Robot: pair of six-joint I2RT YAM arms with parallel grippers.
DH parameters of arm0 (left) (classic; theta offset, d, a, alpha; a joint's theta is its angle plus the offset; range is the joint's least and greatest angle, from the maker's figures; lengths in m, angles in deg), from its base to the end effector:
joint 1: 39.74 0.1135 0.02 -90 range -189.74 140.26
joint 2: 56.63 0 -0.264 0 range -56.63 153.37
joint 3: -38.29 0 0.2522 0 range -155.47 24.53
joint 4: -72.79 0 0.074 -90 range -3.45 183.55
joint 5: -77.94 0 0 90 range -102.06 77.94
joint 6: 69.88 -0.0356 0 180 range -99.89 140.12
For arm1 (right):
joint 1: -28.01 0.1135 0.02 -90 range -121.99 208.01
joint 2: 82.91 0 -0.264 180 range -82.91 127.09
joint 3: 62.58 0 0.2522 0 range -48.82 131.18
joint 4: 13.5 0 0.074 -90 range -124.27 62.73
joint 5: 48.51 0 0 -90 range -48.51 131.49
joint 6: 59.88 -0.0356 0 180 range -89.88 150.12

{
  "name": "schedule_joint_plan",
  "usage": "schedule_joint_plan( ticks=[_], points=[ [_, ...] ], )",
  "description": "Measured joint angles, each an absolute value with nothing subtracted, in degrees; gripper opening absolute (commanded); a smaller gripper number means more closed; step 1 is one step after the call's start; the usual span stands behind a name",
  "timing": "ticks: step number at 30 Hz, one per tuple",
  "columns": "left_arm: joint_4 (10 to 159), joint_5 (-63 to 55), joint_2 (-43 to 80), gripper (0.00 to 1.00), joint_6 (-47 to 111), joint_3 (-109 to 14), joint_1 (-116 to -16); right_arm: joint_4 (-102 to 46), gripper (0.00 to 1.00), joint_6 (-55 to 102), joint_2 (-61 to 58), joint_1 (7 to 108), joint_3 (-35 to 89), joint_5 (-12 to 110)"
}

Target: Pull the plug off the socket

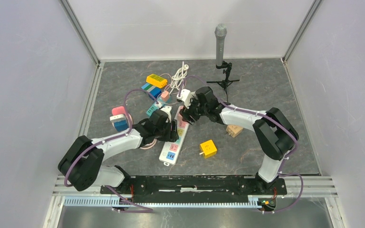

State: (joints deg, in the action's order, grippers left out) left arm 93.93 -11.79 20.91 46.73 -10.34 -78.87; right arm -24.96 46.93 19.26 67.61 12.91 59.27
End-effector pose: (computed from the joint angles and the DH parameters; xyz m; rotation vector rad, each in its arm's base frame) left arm 0.1971 -0.1605 0.1653 0.2761 2.4975 -0.5007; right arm 0.2904 0.2543 0.1917 -1.2152 1.9036 0.5616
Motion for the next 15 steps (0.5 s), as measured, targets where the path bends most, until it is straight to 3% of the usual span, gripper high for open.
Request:
schedule_joint_plan(
  ticks=[11,15],
  points=[
    [93.6,-11.9,21.5,0.64,47.3,-10.6,-78.8,-14.8,0.27,43.7,16.5,67.1,5.7,59.0],
    [93.7,-11.7,22.2,0.63,47.5,-10.9,-78.8,-14.6,0.13,42.6,16.5,66.9,5.7,59.3]
  ],
)
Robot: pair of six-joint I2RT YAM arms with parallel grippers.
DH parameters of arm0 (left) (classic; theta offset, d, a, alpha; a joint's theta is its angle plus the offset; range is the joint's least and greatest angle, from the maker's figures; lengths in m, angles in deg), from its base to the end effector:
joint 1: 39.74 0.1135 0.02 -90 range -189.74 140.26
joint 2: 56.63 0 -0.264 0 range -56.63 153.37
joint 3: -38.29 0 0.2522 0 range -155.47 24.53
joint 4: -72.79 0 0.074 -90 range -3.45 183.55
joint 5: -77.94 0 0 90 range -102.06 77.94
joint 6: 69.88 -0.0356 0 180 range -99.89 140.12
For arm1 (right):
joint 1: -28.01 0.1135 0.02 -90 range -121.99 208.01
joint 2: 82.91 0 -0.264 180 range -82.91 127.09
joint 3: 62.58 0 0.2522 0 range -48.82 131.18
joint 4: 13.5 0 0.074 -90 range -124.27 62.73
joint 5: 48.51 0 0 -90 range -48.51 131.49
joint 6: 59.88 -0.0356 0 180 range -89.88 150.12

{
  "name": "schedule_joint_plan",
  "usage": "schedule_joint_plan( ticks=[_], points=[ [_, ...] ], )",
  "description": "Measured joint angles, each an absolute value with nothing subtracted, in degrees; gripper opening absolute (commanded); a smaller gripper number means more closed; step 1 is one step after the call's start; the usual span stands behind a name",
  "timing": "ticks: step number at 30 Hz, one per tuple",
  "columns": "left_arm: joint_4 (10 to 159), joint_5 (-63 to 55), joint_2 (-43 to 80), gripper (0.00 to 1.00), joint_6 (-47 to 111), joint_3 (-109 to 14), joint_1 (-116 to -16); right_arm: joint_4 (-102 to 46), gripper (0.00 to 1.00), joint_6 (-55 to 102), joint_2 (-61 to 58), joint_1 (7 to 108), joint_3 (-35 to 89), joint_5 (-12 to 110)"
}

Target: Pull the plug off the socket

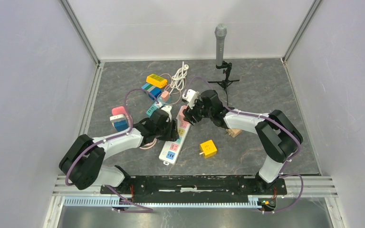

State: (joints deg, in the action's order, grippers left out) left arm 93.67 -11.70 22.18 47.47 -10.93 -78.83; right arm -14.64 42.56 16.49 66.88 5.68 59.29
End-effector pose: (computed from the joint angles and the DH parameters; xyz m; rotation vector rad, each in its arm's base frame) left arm 0.2000 -0.1627 0.1634 0.2607 2.5081 -0.5030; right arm 0.2814 0.2408 0.1859 -1.1010 1.8626 0.6002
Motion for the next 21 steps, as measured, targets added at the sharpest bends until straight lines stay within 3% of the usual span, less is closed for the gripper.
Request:
schedule_joint_plan(
  ticks=[3,21],
  points=[
    [93.7,-11.5,22.6,0.63,47.5,-11.2,-78.8,-14.5,0.00,41.7,16.5,66.7,5.7,59.6],
    [95.3,-11.0,24.2,0.60,47.5,-12.9,-78.7,-16.8,0.00,40.0,17.3,67.4,7.8,57.4]
  ],
)
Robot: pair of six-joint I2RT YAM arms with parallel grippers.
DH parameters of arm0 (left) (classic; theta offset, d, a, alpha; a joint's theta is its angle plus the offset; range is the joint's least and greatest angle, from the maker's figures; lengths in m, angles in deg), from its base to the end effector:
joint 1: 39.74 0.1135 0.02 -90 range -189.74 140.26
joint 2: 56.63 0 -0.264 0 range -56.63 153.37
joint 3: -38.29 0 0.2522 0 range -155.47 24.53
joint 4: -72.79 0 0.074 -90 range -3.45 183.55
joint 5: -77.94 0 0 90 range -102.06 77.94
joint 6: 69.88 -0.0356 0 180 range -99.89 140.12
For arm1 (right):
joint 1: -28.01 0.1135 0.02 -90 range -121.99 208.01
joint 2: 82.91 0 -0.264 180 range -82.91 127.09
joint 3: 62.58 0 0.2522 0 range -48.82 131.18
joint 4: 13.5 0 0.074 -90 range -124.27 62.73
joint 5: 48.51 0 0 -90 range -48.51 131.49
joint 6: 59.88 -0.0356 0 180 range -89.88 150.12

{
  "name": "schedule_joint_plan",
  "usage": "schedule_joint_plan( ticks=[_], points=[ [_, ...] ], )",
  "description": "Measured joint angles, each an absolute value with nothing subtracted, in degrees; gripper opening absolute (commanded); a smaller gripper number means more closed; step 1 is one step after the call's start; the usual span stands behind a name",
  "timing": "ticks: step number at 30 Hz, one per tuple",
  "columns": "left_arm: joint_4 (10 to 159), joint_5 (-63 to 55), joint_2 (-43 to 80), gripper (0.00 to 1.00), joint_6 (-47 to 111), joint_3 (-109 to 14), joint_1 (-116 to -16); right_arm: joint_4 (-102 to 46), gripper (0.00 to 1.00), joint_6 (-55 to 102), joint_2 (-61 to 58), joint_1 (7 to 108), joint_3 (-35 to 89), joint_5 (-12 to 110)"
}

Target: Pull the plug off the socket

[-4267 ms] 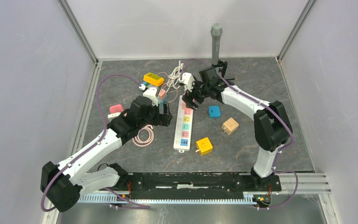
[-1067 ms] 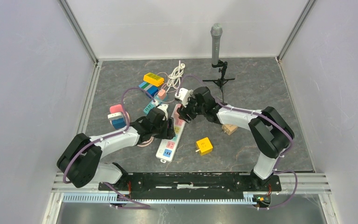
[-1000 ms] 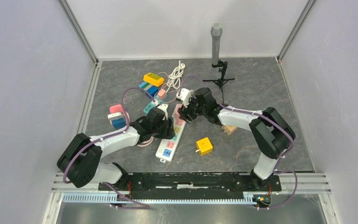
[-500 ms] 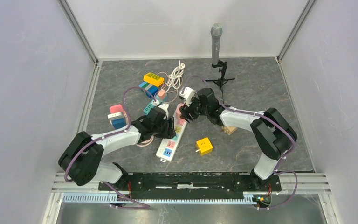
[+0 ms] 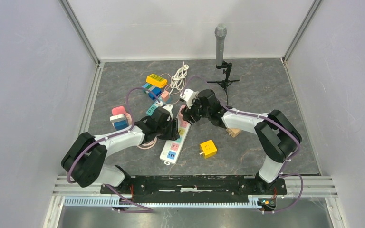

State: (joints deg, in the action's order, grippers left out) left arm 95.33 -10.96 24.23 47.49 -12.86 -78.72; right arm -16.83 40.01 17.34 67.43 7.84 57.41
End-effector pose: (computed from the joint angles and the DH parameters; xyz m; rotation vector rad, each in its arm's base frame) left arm 0.2050 -0.1667 0.1625 0.2668 2.5414 -0.4986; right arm 0.2845 0.2465 0.1886 -1.0586 1.9111 0.5950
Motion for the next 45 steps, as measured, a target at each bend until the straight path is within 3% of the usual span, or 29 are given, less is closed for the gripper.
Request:
schedule_joint_plan(
  ticks=[8,17,26,34,45],
  points=[
    [96.6,-9.6,25.3,0.59,47.5,-14.2,-78.6,-15.6,0.00,43.9,15.0,69.0,5.0,53.7],
    [96.0,-8.9,25.5,0.58,47.5,-14.3,-78.6,-15.3,0.00,36.9,15.4,64.5,5.2,61.9],
    [96.2,-8.9,25.5,0.58,47.7,-14.3,-78.6,-14.7,0.00,38.5,14.8,66.9,4.6,56.8],
    [95.8,-9.0,25.6,0.57,48.9,-14.3,-78.5,-17.3,0.00,34.0,15.3,64.0,6.2,61.8],
    [95.7,-9.4,25.8,0.56,49.3,-14.3,-78.4,-20.2,0.00,37.4,14.3,67.1,7.1,55.2]
  ],
)
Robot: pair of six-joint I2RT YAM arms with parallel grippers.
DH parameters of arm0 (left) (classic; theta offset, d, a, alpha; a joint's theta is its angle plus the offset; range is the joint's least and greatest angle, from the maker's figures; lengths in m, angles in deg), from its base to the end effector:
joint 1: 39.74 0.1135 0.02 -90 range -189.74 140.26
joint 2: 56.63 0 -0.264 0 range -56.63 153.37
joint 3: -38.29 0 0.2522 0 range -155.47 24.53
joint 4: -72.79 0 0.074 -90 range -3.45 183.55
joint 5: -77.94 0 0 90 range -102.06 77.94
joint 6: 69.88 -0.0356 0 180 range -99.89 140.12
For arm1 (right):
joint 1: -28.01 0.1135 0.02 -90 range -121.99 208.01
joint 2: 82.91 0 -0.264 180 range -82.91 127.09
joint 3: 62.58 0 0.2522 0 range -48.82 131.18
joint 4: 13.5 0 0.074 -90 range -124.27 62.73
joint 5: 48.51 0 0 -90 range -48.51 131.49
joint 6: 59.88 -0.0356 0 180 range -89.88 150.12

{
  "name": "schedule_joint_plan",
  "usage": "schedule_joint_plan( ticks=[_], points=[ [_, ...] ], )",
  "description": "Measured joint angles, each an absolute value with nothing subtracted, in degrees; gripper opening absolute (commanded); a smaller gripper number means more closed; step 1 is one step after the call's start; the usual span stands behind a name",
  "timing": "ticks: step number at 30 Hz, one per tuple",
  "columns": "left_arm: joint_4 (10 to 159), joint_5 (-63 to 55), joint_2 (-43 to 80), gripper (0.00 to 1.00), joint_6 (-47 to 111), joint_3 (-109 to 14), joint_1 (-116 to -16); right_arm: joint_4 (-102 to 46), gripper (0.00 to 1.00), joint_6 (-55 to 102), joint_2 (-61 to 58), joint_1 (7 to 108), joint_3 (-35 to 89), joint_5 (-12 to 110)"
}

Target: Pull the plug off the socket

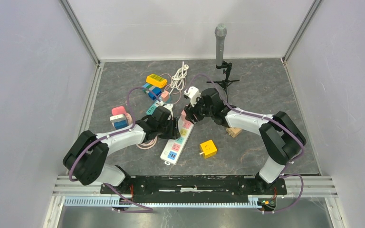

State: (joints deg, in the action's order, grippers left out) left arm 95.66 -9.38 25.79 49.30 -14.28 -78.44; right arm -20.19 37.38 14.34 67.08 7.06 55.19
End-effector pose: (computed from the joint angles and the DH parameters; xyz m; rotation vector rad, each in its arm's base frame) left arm 0.2099 -0.1703 0.1625 0.2340 2.5650 -0.5350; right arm 0.2792 0.2375 0.1973 -0.9953 1.9706 0.5735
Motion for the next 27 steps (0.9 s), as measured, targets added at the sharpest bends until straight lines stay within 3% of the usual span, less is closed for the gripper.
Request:
schedule_joint_plan(
  ticks=[6,14,22,27],
  points=[
    [95.4,-9.5,26.1,0.55,49.3,-14.5,-78.4,-20.9,0.00,34.2,14.3,65.3,7.2,57.9],
    [95.4,-9.6,26.2,0.53,49.3,-14.5,-78.4,-23.3,0.00,40.0,14.0,69.5,8.3,50.6],
    [95.3,-9.7,26.3,0.50,49.3,-14.6,-78.4,-17.4,0.00,31.9,13.6,64.2,5.1,59.5],
    [95.2,-9.8,26.3,0.50,49.3,-14.6,-78.4,-17.4,0.00,33.4,13.5,64.9,5.0,58.5]
  ],
)
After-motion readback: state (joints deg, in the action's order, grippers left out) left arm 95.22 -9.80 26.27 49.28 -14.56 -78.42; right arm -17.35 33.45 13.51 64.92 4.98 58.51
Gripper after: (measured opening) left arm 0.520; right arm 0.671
